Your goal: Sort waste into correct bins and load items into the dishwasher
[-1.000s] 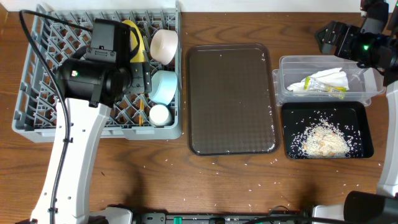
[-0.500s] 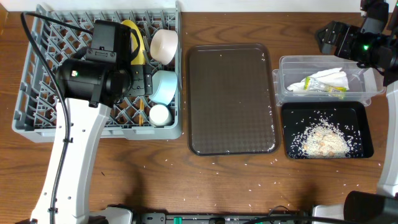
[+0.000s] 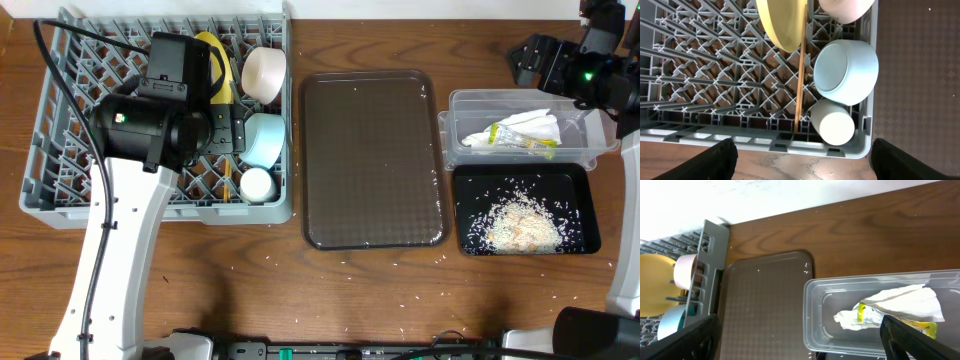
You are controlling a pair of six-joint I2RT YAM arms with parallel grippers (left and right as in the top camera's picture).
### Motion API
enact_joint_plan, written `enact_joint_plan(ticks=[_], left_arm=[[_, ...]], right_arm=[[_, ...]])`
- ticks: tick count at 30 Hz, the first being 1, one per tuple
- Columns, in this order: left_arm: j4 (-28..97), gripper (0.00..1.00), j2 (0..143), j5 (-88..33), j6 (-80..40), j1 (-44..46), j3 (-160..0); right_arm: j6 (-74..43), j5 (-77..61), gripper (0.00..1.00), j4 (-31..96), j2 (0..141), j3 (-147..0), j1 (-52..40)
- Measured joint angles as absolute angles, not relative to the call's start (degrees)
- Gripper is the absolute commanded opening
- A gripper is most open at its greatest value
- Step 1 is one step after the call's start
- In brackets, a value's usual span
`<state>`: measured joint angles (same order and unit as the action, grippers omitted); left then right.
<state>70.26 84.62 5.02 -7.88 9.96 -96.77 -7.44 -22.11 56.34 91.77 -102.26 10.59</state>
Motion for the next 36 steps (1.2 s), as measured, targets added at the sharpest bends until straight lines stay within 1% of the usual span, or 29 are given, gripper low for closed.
enact_joint_plan(ticks=[7,12,17,25,36], left_arm=[[70.3,0.86,84.6,5.0,-7.9,10.0,-96.8],[70.3,0.86,84.6,5.0,-7.9,10.0,-96.8],[70.3,0.86,84.6,4.8,-7.9,10.0,-96.8],[70.3,0.86,84.6,4.8,-7.9,10.0,-96.8],[70.3,0.86,84.6,4.8,-7.9,10.0,-96.8]], right_arm=[[-7.4,-22.1,0.99,56.3,90.7,-102.3,10.1],[-7.4,-21.4,0.99,56.2,85.6,-101.2,5.3],[-6.7,-17.2,0.99,48.1,77.4,-93.6,0.8],[-2.9,-11.7,0.99,20.1,59.2,-60.2,-0.9],[-2.3,-9.2,0.99,1.4,34.5,-28.0,-1.1]])
